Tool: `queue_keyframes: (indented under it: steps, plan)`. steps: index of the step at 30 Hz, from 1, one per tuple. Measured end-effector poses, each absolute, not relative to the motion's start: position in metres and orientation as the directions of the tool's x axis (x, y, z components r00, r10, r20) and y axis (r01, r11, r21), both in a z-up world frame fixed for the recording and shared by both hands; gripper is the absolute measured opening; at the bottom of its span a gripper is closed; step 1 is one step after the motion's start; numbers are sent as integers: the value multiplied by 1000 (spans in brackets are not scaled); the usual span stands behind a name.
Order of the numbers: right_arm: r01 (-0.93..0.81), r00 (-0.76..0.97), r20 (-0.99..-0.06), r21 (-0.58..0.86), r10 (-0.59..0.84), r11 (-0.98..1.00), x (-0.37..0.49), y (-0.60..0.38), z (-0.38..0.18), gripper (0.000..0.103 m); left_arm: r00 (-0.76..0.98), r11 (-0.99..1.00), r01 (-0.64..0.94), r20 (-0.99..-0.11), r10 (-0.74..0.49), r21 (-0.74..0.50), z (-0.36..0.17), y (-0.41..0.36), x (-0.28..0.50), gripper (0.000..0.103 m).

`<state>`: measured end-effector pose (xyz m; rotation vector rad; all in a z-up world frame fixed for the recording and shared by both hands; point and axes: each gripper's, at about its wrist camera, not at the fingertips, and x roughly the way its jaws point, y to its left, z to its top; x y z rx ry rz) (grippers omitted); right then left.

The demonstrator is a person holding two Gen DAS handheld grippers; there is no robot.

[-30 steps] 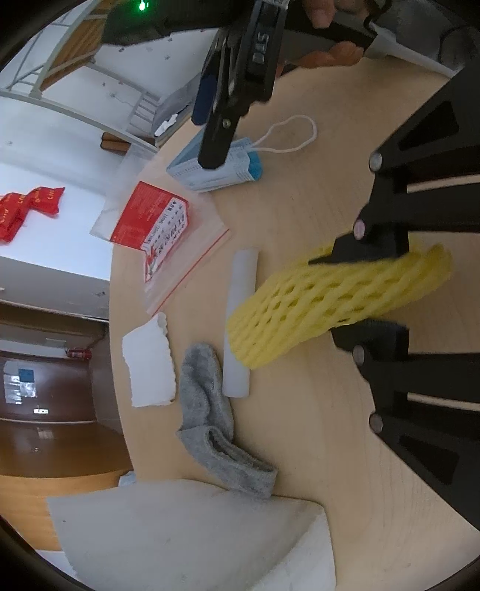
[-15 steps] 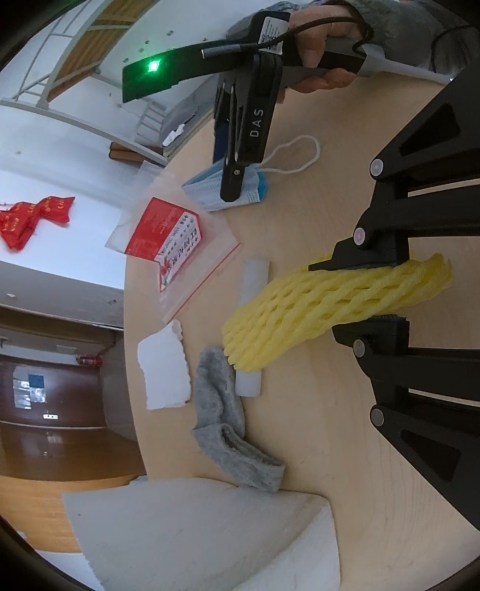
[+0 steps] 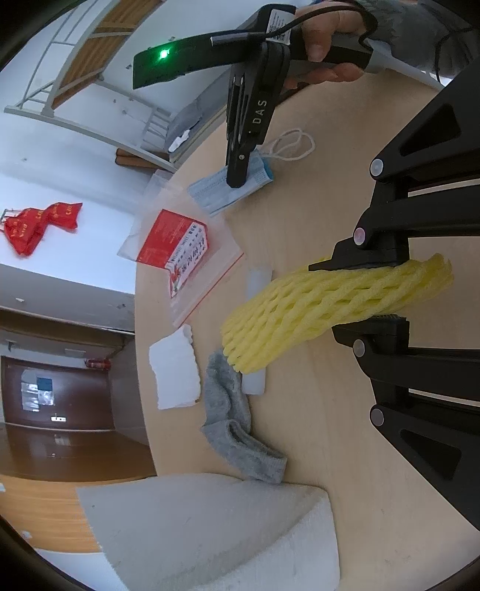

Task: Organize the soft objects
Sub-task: 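Carry the yellow net and blue mask over the white foam box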

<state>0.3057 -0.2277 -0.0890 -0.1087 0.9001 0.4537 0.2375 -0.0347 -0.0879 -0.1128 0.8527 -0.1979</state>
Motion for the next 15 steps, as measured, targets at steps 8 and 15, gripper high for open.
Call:
queue_keyframes:
  steps: [8, 15]
  plan:
    - [-432, 562, -747, 100, 354, 896, 282, -227, -72, 13, 677, 974, 143, -700, -225, -175, -69, -37, 219, 18]
    - [-427, 597, -714, 102, 365, 899, 258, -229, -58, 13, 702, 978, 129, -682, -207, -163, -57, -35, 202, 18]
